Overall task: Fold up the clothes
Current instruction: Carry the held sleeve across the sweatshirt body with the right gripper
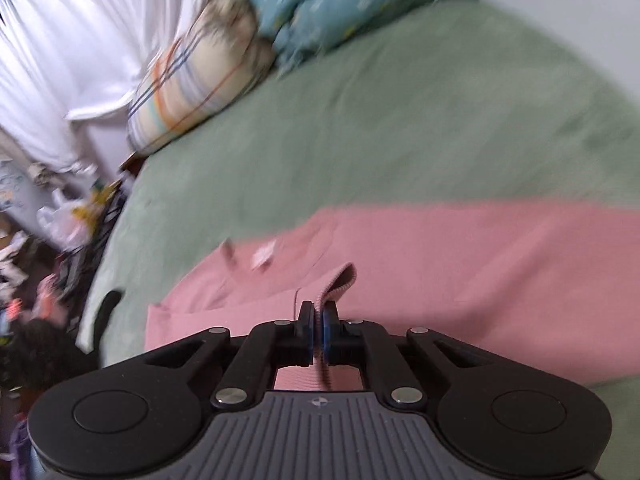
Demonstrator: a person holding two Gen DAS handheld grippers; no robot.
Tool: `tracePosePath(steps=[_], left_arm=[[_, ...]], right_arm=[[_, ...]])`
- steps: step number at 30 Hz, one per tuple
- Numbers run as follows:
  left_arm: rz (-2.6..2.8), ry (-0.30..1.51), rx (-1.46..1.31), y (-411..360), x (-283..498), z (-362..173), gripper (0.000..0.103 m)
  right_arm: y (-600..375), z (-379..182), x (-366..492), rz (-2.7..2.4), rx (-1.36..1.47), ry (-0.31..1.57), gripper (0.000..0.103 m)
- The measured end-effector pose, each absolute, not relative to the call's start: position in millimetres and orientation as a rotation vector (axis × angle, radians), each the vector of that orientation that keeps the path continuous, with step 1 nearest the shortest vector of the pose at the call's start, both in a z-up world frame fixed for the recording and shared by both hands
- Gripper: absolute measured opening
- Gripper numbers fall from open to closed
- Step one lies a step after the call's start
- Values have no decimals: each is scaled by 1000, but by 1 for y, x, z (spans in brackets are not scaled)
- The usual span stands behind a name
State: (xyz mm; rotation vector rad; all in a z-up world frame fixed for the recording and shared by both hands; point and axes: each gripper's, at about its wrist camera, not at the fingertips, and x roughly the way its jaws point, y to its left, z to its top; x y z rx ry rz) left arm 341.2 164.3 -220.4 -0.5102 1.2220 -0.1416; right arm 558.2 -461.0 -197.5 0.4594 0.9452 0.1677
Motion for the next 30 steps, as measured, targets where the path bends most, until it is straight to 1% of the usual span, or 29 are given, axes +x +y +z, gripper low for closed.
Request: tracePosePath(steps=[2, 9, 11, 13, 16, 19, 22, 27, 30], left_arm=[[-141, 1225, -521, 163, 341, -223, 42], [-154, 1244, -488, 154, 342, -222, 42], [-154, 1240, -463, 154, 342, -220, 42], [-149, 1240, -480, 157, 344, -221, 42], [-129, 1241, -528, 161, 346, -227, 42], [-120, 1233, -552, 163, 350, -231, 42], [-110, 1237, -512, 160, 360, -236, 42], [-114, 1223, -494, 151, 383, -243, 42], [-152, 1220, -497, 141, 401, -253, 42]], right_arm=[[-484, -189, 559, 97, 462, 934, 4], [-503, -202, 571, 15, 403, 983, 4], [-510, -202, 571, -67, 429, 1004, 4], [-517, -200, 564, -115, 479, 1020, 4], [-521, -209, 556, -145, 475, 1059, 4], [-523, -219, 552, -140, 515, 1045, 4], [-518, -225, 554, -148, 481, 1059, 4], [-521, -207, 546, -199, 439, 960, 4], [-523, -225, 553, -177, 414, 1074, 4]])
